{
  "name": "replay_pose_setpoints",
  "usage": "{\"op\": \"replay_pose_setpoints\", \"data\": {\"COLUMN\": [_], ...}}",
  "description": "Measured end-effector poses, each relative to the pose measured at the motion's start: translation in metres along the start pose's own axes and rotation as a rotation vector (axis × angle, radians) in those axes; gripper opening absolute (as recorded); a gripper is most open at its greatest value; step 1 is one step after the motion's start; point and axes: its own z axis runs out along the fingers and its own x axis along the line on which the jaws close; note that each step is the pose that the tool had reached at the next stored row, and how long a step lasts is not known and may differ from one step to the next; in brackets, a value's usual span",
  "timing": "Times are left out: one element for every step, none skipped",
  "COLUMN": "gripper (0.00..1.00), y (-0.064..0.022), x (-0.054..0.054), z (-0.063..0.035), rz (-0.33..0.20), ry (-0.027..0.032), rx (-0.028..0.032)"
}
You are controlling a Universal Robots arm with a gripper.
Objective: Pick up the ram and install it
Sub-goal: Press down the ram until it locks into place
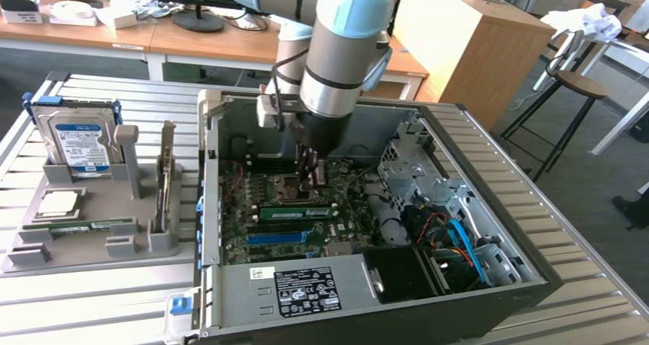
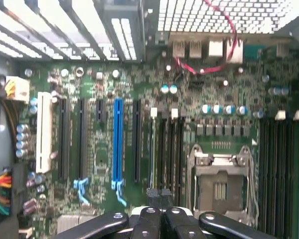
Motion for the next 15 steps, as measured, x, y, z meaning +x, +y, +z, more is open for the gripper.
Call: {"op": "replay_pose_setpoints", "data": {"gripper": [0.10,0.10,0.10,0.10,0.10,0.10,0.10,0.10,0.10,0.10,0.10,0.10,0.10,0.10,0.10], "y": [0.0030,0.0056,0.0084,0.0110,0.0135,0.0161,0.0189,0.0213,0.0238,0.0261,0.0273,0.0274,0.0274,0.0274,0.0274], "x": [0.000,0.000,0.000,0.000,0.000,0.000,0.000,0.000,0.000,0.000,0.000,0.000,0.000,0.000,0.000], "z": [0.0001,0.0001,0.0002,0.0003,0.0004,0.0004,0.0005,0.0006,0.0007,0.0008,0.0008,0.0008,0.0008,0.0008,0.0008], "rz": [0.000,0.000,0.000,0.000,0.000,0.000,0.000,0.000,0.000,0.000,0.000,0.000,0.000,0.000,0.000], "ry": [0.0001,0.0001,0.0001,0.0001,0.0000,0.0001,0.0001,0.0001,0.0000,0.0000,0.0000,0.0000,0.0000,0.0000,0.0000], "rx": [0.0000,0.0000,0.0000,0.0000,0.0000,0.0000,0.0000,0.0000,0.0000,0.0001,0.0000,0.0001,0.0000,0.0001,0.0000]}}
